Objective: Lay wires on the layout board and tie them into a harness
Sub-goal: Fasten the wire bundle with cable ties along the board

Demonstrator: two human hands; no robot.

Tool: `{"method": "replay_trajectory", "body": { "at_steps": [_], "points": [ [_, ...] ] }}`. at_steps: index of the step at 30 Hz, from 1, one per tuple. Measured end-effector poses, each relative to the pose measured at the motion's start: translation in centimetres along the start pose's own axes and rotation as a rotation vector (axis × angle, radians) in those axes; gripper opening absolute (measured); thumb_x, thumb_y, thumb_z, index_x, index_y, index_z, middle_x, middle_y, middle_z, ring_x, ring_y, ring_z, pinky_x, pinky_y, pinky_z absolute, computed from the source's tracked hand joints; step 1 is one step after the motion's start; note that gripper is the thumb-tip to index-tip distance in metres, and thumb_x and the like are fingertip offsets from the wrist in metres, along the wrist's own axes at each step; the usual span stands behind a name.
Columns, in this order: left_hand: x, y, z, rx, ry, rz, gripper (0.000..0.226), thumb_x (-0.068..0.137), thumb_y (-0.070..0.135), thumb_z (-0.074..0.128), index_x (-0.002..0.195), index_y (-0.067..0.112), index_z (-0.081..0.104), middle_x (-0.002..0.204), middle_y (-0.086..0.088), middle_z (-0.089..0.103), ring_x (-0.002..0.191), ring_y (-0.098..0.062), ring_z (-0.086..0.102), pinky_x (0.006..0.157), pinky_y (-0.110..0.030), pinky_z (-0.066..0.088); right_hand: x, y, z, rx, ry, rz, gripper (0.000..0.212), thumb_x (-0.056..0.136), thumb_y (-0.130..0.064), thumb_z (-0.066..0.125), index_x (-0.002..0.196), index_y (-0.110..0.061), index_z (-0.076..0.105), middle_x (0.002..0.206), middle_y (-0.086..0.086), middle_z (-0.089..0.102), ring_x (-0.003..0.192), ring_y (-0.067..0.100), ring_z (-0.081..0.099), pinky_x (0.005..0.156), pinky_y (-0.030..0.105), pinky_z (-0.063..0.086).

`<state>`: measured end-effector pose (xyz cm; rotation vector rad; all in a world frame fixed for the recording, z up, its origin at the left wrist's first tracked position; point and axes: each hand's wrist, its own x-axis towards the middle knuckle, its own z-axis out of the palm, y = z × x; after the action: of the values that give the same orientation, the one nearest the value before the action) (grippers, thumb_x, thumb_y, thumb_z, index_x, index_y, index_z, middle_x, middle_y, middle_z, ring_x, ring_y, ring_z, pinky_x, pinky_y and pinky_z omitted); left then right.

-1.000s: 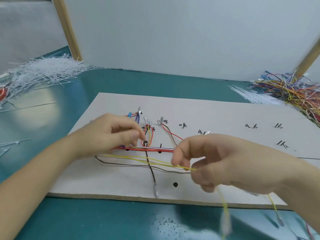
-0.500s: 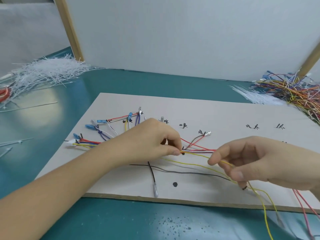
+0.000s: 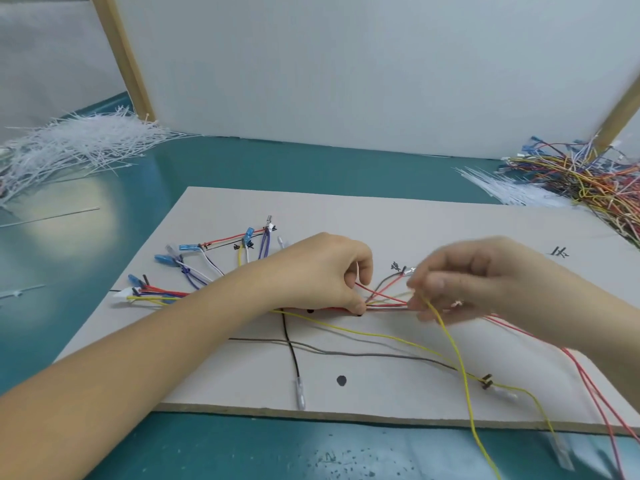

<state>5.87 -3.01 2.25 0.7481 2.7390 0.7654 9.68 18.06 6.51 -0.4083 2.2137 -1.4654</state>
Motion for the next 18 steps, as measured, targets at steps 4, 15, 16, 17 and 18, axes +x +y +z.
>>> {"method": "replay_trajectory", "body": {
  "at_steps": [4,15,16,17,18],
  "points": [
    [0.0,-0.4,0.1,-0.088,0.057,-0.07,0.043,0.061,0.031,0.084,0.087,0.031,0.048,0.075,0.01,0.058,0.061,0.001,0.051,0.054,-0.018,0.04,5.1,-0.4,-0.8,-0.222,0.231,-0.075,0.013,0.087,-0.015,0.063,0.077,-0.011,0.069,0.062,0.0,0.07,0.058,0.009,0.066,0.06,0.02,0.057],
    [0.8,-1.0,-1.0,-0.412,0.245,-0.062,0.021,0.09,0.007,0.055,0.082,0.025,0.063,0.072,0.006,0.063,0.05,-0.013,0.064,0.048,-0.017,0.049,11.4,1.0,-0.3,-0.609,0.153,0.026,0.019,0.086,-0.034,0.064,0.071,-0.022,0.066,0.06,-0.012,0.06,0.049,0.003,0.044,0.04,0.009,0.031],
    [1.2,-1.1,-1.3,-0.44,0.238,-0.07,0.023,0.091,0.006,0.053,0.08,0.022,0.063,0.071,0.006,0.064,0.049,-0.01,0.064,0.047,-0.018,0.05,11.4,1.1,-0.3,-0.603,0.158,0.027,0.019,0.086,-0.034,0.064,0.071,-0.022,0.066,0.059,-0.012,0.06,0.049,0.004,0.044,0.04,0.008,0.03],
    [1.6,-1.2,-1.4,-0.473,0.231,-0.083,0.023,0.093,0.006,0.051,0.079,0.02,0.062,0.07,0.005,0.065,0.049,-0.009,0.063,0.047,-0.019,0.051,11.4,1.1,-0.2,-0.595,0.162,0.027,0.02,0.086,-0.033,0.063,0.071,-0.022,0.066,0.059,-0.012,0.059,0.05,0.005,0.044,0.039,0.007,0.03],
    [2.0,-1.3,-1.5,-0.489,0.229,-0.094,0.024,0.094,0.006,0.049,0.079,0.02,0.062,0.07,0.005,0.065,0.049,-0.008,0.063,0.047,-0.02,0.052,11.4,1.2,-0.2,-0.59,0.166,0.028,0.02,0.087,-0.033,0.063,0.07,-0.022,0.065,0.059,-0.011,0.059,0.051,0.007,0.044,0.038,0.007,0.029]
  ]
}}
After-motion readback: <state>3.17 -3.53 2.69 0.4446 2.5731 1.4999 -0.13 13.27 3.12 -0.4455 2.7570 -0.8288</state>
